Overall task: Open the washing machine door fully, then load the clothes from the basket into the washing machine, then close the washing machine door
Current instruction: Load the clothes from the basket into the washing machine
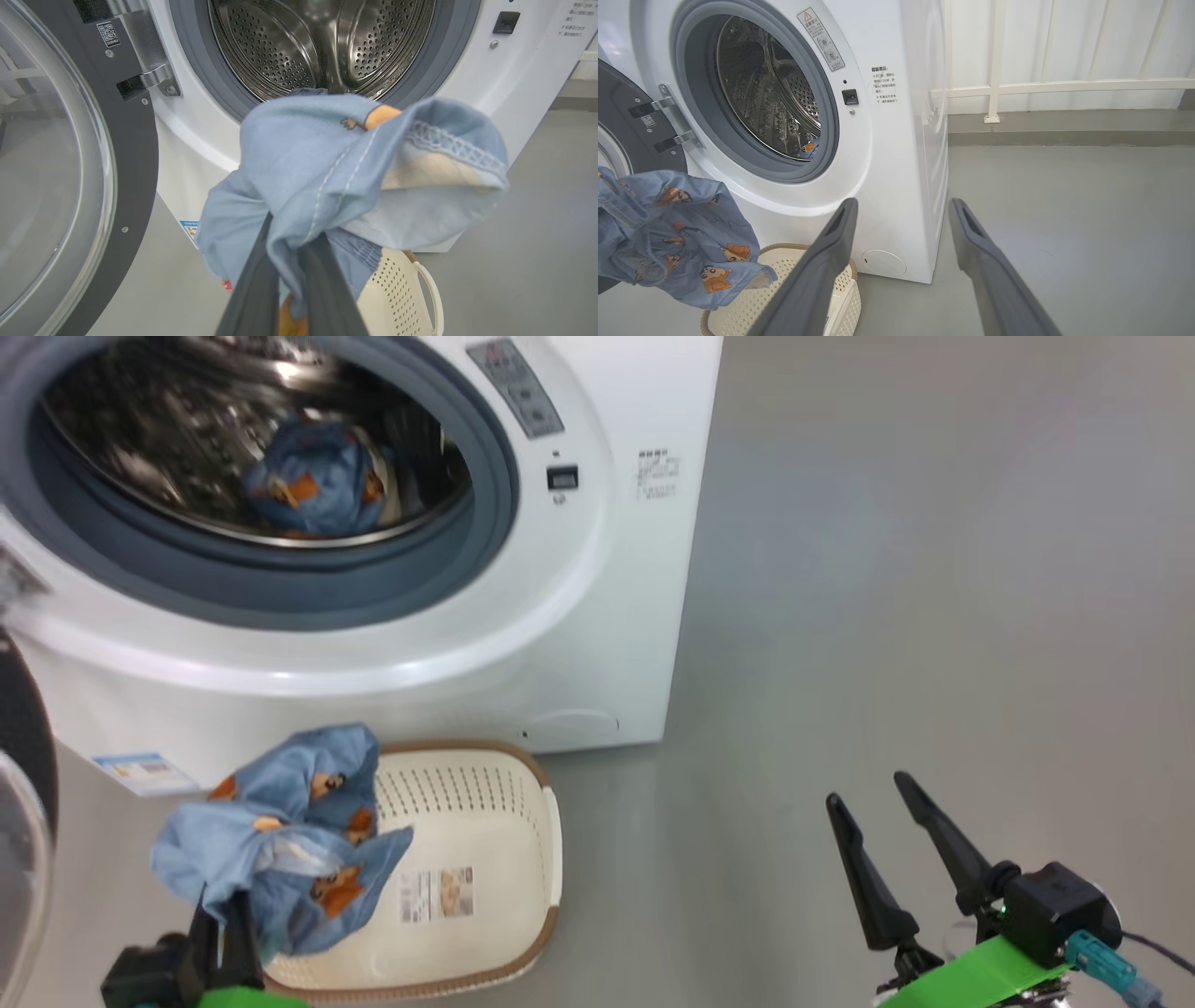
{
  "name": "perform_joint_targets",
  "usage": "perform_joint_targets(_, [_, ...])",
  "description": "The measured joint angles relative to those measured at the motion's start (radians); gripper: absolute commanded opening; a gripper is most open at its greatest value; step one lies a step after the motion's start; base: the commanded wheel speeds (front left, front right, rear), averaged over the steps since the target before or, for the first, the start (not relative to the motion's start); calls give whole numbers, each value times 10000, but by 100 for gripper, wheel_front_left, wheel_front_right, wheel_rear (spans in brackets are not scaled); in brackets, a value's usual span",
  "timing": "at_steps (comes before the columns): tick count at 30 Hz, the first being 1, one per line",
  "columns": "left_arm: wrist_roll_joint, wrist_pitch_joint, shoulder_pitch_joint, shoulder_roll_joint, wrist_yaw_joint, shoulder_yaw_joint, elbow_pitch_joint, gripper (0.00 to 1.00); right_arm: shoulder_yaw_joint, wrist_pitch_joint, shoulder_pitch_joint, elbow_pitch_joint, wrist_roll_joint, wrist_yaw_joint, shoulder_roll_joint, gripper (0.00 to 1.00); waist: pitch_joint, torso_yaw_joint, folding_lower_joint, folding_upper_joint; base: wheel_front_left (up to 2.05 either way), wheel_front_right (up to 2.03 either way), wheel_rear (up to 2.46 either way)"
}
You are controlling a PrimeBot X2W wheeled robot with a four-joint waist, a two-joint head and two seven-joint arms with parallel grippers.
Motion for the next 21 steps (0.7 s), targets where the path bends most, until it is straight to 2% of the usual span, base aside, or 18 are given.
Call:
perform_joint_targets(10, [71, 740, 1344, 324, 349, -113, -1624, 0, -33, 364, 735, -322, -82, 0, 146, 100, -1246, 38, 0, 0, 0, 0, 0])
perform_joint_targets(21, [73, 1116, 1816, 462, 596, -167, -2320, 0, -150, 451, 1127, -556, -192, 0, 293, 100, -1846, -31, 0, 0, 0, 0, 0])
